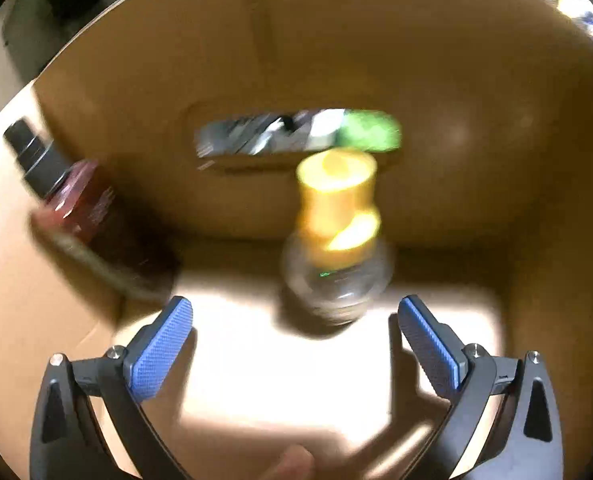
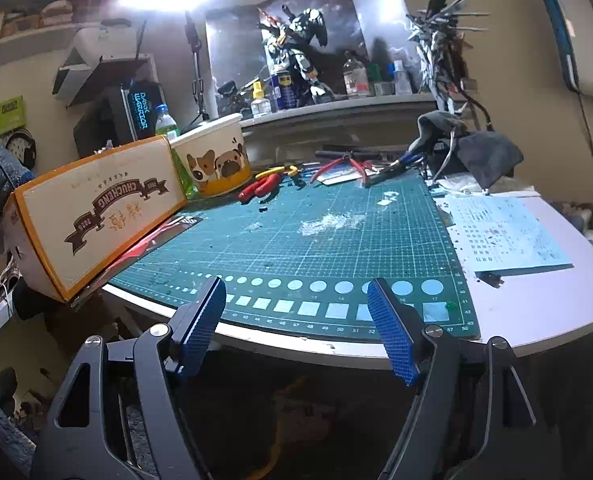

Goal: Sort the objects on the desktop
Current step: 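Lower the glue bottle into the box and open the left tool, then withdraw the open left tool from the box back over the mat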

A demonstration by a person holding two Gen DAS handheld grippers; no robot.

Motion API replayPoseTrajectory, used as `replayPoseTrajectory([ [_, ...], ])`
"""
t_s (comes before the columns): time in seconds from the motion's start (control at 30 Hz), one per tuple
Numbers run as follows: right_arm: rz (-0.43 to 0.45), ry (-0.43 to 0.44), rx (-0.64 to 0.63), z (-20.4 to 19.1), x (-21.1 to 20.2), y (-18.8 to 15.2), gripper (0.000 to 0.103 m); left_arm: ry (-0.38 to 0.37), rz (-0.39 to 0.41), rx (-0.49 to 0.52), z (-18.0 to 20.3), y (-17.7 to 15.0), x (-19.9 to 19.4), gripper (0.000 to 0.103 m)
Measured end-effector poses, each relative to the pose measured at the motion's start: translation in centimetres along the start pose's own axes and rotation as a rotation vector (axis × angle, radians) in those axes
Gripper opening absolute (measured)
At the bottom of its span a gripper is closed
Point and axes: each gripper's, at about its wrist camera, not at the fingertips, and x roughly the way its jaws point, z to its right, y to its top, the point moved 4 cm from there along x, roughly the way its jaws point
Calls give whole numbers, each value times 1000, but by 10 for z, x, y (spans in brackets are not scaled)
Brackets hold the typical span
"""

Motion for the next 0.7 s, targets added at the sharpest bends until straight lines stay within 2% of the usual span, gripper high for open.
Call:
replayPoseTrajectory([
  [0.07, 3, 4, 1, -1, -1, 0, 72, 13, -46, -11, -7, -1, 1, 103],
  [0.17, 0, 9, 5, -1, 0, 0, 72, 15, -45, -6, -10, -1, -15, 103],
  [0.43, 5, 32, 4, -5, 2, 0, 72, 50, 56, -9, -2, 11, -92, 103],
  [0.47, 6, 37, 1, -7, 2, 1, 72, 51, 85, -11, 0, 14, -103, 103],
  [0.53, 9, 46, -5, -9, 1, 1, 72, 47, 191, -18, 2, 23, -128, 103],
  [0.6, 12, 52, -10, -12, 0, 1, 72, 51, 332, -22, -5, 22, -162, 103],
  [0.7, 20, 60, -22, -15, -4, 3, 72, 41, 570, -86, -21, 26, -242, 103],
])
